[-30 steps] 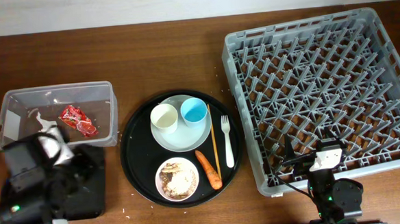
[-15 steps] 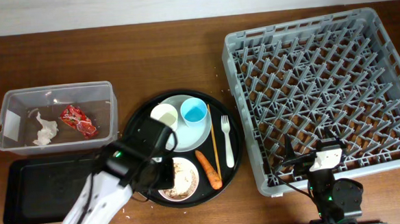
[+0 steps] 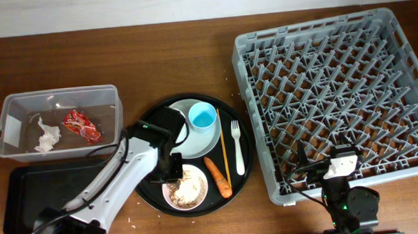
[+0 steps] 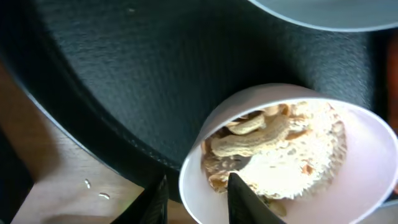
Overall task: Sort waste into correct bins and load items into the dishwasher rack
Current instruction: 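Move the left gripper to the pink food bowl and grasp its rim, then lift the pink bowl with the left gripper over the black tray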
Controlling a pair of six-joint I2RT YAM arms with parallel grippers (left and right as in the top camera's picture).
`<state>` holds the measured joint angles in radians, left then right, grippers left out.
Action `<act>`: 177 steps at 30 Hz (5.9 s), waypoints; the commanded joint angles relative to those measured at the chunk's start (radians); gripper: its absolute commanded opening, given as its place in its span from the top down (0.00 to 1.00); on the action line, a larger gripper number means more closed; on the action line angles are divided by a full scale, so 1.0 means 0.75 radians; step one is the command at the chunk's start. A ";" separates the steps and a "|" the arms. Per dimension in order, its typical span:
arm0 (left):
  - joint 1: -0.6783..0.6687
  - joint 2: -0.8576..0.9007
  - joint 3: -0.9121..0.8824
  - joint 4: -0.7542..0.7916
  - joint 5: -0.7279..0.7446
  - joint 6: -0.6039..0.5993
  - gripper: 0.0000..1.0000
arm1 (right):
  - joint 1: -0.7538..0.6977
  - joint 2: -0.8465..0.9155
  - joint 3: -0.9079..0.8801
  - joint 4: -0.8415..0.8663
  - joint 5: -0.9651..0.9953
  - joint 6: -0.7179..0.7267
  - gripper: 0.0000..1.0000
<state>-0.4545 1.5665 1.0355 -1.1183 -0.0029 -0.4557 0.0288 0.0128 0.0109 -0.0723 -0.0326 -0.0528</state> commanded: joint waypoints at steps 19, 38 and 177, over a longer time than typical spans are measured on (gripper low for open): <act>0.008 0.006 -0.136 0.095 -0.006 0.121 0.89 | 0.007 -0.009 -0.007 -0.007 0.010 0.008 0.01; 0.198 0.005 -0.122 0.161 -0.141 0.101 1.00 | 0.007 -0.009 -0.007 -0.007 0.010 0.009 0.01; 1.960 -0.384 -0.228 0.433 1.047 0.613 1.00 | 0.007 -0.009 -0.007 -0.007 0.010 0.009 0.01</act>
<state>1.0103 1.2922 0.8654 -0.8024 0.7052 -0.0685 0.0288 0.0128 0.0109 -0.0723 -0.0299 -0.0525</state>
